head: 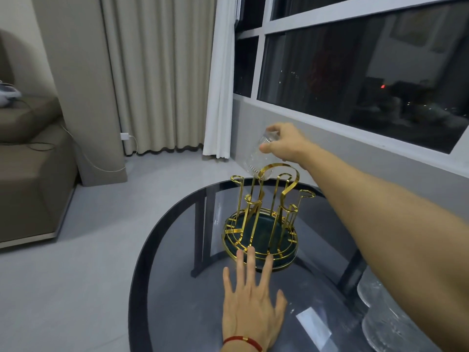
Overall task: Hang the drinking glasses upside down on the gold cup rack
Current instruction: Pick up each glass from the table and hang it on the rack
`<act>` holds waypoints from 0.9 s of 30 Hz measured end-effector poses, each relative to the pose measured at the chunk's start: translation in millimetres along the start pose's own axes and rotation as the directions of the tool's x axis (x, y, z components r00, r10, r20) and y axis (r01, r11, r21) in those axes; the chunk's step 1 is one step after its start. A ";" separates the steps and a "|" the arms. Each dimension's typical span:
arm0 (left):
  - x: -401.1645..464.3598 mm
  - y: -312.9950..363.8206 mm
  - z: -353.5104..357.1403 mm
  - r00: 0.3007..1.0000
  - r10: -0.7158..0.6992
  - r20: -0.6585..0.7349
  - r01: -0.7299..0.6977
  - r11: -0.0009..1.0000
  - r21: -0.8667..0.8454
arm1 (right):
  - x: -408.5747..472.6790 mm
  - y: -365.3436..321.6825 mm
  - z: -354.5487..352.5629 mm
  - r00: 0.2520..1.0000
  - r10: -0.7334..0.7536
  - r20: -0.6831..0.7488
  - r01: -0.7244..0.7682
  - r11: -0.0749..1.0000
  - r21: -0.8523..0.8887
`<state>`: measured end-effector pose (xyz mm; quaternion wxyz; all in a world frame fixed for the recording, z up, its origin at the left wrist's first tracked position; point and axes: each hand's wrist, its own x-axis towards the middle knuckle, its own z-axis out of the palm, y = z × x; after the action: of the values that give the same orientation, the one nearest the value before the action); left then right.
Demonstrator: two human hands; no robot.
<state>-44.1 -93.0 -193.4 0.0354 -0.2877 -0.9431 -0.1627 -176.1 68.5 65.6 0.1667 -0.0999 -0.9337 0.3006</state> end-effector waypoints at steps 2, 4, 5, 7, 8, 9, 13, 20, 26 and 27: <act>0.6 -0.2 1.1 1.000 0.001 0.015 -0.001 1.000 -0.007 | 7.2 1.4 10.3 0.995 0.051 0.089 -0.043 0.995 -0.091; 0.8 -0.2 0.9 1.000 0.005 0.001 -0.005 1.000 -0.013 | 12.4 1.7 18.7 0.983 0.094 0.155 -0.067 0.983 -0.169; 0.4 -0.2 1.6 1.000 0.012 -0.013 -0.012 1.000 -0.014 | 14.8 1.3 21.2 0.976 0.117 0.186 -0.080 0.977 -0.197; 0.4 -0.7 3.9 0.999 0.014 -0.045 -0.016 0.999 -0.030 | 19.1 -0.5 24.4 0.951 0.180 0.251 -0.121 0.965 -0.232; 0.1 -0.3 4.7 0.998 0.011 -0.057 -0.013 0.999 -0.036 | 20.3 -2.0 24.8 0.938 0.209 0.277 -0.140 0.959 -0.248; 0.3 -0.8 4.3 0.999 0.011 -0.052 -0.013 0.999 -0.038 | 21.9 -4.1 25.4 0.925 0.230 0.304 -0.151 0.953 -0.264; -0.6 1.2 2.6 0.999 0.011 -0.039 -0.013 0.999 -0.036 | 24.1 -13.8 28.1 0.866 0.278 0.417 -0.140 0.933 -0.331; 1.5 -1.1 3.7 0.999 0.009 -0.032 -0.010 0.999 -0.035 | 24.3 -8.8 27.3 0.857 0.254 0.447 -0.118 0.944 -0.309; -0.3 -1.5 3.8 0.999 -0.004 -0.045 0.003 1.000 -0.020 | 6.6 2.5 16.7 0.985 0.027 0.170 0.002 0.985 -0.171; -0.9 -1.5 3.8 0.999 -0.003 -0.041 0.003 1.000 -0.010 | -2.3 5.6 12.6 0.996 -0.016 0.092 0.029 0.989 -0.143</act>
<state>-44.1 -93.4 -197.6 0.0533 -0.2830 -0.9418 -0.1733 -178.1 65.7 52.1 0.1198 -0.0876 -0.9607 0.2346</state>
